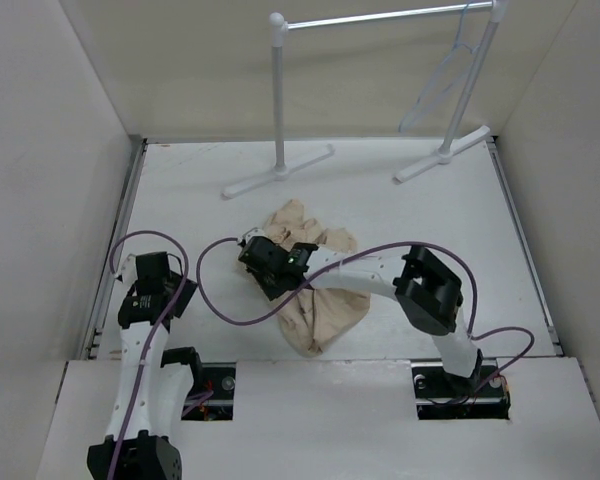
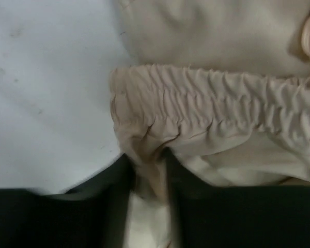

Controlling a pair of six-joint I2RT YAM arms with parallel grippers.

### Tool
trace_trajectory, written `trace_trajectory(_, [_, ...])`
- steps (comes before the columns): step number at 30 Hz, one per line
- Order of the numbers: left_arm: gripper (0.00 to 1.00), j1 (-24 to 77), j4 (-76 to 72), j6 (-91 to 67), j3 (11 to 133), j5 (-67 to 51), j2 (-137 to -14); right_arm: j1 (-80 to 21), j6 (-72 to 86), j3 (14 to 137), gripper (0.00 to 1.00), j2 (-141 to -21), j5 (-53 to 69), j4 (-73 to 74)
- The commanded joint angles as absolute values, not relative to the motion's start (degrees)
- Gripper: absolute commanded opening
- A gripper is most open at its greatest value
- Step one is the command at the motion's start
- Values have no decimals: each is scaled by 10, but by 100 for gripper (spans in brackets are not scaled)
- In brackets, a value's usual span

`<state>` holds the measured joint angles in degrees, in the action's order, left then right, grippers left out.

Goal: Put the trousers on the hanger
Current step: Flatten out the trousers at the center of the board.

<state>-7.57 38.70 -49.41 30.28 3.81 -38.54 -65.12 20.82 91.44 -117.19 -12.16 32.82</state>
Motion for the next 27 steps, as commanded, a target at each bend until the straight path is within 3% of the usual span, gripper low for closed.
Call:
trace_trajectory(1, [38, -69, 367, -509, 296, 28, -388, -653, 208, 954, 15, -1156, -169, 305])
trace_trajectory(4, [45, -49, 345, -512, 294, 3, -394, -649, 235, 931, 8, -1067, -185, 298])
trace_trajectory(11, [54, 85, 268, -553, 315, 5, -446, -548, 298, 732, 10, -723, -151, 279])
trace_trajectory(16, [55, 202, 215, -570, 352, 34, -525, -402, 357, 580, 9, -495, -127, 287])
trace_trajectory(19, [56, 257, 188, -574, 373, 56, -583, -258, 397, 512, 9, -371, -84, 290])
trace_trajectory(24, [58, 304, 123, -577, 394, 64, -697, -37, 429, 462, 9, -318, 73, 307])
trace_trajectory(27, [58, 308, 82, -577, 402, 62, -760, -15, 439, 454, 9, -316, 93, 293])
